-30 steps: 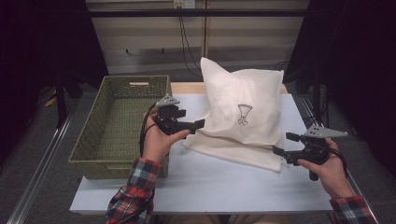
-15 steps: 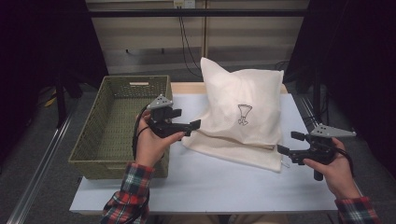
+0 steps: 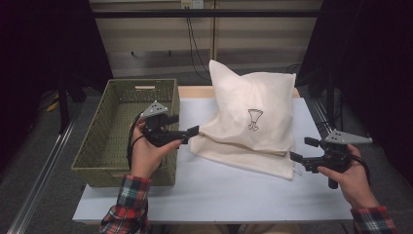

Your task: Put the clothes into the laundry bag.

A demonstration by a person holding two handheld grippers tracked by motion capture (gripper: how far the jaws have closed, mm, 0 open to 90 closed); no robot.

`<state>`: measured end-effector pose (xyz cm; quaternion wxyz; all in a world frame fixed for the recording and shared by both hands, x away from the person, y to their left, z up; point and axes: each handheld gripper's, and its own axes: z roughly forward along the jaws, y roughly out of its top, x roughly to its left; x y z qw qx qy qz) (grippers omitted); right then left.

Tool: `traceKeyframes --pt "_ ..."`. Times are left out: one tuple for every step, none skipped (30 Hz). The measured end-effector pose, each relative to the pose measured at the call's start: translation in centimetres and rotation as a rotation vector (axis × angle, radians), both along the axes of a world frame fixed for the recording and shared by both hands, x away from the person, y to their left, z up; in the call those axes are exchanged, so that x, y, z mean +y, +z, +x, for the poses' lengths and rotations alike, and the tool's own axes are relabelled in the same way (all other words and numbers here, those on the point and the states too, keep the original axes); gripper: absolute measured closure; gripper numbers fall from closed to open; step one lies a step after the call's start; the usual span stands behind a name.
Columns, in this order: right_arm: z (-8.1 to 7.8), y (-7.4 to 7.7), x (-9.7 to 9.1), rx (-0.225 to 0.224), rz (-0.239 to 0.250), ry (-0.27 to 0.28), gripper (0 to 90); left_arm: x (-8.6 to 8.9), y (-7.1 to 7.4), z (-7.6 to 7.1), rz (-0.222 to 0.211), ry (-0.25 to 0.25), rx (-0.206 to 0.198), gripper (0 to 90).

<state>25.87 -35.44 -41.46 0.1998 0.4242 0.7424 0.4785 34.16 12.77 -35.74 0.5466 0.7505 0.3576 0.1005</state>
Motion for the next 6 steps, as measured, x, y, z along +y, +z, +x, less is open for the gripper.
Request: traceKeyframes --pt "-0.01 -0.01 -0.03 0.004 0.004 0.008 11.5 0.13 -0.03 -0.02 -0.002 0.001 0.002 9.1" --pt "-0.03 -0.05 -0.04 0.002 0.01 0.004 11.5 0.26 -0.03 -0.03 -0.002 0.001 0.0 9.1" --pt "-0.01 -0.1 -0.07 0.002 0.008 0.004 11.4 0.37 -0.03 -0.01 -0.004 -0.001 0.0 9.1" --pt "0.0 -0.15 -0.07 0.004 0.005 0.005 11.2 0.53 0.0 0.0 0.007 0.006 0.001 9.1" --pt "0.01 -0.22 -0.1 0.008 0.009 0.004 11.2 0.62 0.03 -0.01 0.013 0.01 0.001 9.0" --pt "0.05 -0.3 -0.14 0.009 0.007 0.003 11.1 0.75 0.04 0.07 0.014 0.001 0.004 8.6"
